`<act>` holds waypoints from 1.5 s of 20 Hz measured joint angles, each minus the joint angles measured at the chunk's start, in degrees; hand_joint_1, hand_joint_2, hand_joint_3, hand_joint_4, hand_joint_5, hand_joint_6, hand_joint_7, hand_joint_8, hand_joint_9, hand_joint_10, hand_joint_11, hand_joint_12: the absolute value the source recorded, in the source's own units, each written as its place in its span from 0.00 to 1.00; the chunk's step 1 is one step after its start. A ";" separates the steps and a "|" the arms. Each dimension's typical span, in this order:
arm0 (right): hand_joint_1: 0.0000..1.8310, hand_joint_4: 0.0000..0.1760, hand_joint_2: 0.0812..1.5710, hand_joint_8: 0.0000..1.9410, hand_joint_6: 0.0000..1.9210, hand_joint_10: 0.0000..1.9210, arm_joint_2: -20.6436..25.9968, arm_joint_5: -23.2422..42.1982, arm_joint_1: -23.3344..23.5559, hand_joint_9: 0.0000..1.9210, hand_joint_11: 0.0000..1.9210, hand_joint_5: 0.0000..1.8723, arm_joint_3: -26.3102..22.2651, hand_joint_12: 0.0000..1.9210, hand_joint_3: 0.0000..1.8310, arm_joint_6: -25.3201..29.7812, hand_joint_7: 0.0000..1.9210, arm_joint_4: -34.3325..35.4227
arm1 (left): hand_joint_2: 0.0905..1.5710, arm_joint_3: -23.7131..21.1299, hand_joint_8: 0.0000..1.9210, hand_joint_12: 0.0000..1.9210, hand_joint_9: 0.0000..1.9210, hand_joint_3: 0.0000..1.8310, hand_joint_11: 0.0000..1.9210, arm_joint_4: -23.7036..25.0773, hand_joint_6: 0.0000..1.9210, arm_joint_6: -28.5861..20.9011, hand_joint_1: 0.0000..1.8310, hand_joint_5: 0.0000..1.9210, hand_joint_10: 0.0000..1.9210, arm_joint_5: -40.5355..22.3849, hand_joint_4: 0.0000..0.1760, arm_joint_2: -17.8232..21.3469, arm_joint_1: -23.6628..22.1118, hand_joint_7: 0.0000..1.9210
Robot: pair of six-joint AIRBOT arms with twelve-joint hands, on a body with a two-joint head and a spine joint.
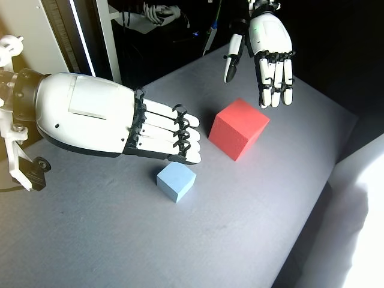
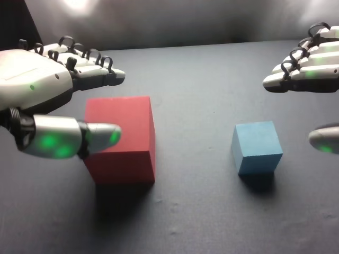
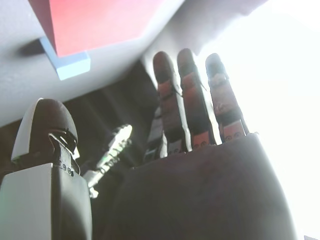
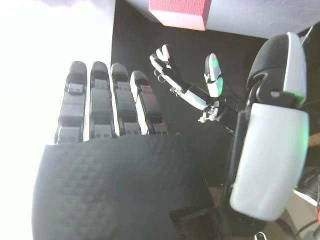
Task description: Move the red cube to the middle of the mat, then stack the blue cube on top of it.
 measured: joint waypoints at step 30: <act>0.00 0.00 0.84 0.00 0.00 0.00 0.00 -0.13 0.00 0.13 0.00 0.13 0.00 0.30 0.00 0.00 0.14 0.00 | 0.59 -1.53 0.00 0.00 0.00 0.02 0.00 -28.44 0.00 22.60 0.60 0.00 0.00 -6.25 0.00 -7.54 4.98 0.00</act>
